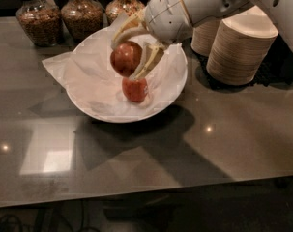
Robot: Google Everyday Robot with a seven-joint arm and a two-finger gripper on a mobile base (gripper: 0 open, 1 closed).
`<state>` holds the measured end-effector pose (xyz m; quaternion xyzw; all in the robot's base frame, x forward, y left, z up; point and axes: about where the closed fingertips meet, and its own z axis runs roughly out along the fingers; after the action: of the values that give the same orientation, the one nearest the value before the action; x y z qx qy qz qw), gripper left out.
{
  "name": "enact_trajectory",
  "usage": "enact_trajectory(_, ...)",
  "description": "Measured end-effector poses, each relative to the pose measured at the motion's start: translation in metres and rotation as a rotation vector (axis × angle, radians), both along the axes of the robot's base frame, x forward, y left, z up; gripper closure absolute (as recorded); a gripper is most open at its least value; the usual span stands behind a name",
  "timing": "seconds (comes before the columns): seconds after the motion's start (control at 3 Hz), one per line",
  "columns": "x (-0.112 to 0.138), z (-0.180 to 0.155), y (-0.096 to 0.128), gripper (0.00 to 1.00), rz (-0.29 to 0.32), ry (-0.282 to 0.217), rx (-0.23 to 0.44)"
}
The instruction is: Pick apple from white bowl
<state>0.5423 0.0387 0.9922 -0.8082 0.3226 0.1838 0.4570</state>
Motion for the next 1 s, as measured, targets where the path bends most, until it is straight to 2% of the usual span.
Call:
enact_trajectory(0.33,-0.014,0.027,-0.006,1.0,0.003,-0.017,0.107)
enact_trajectory(0.67,-0.037,0.039,-0.005,1.0,-0.01,0.01,0.213)
enact_trajectory(1.0,-0.056,0.045,0.004,1.0,-0.013,0.06,0.268)
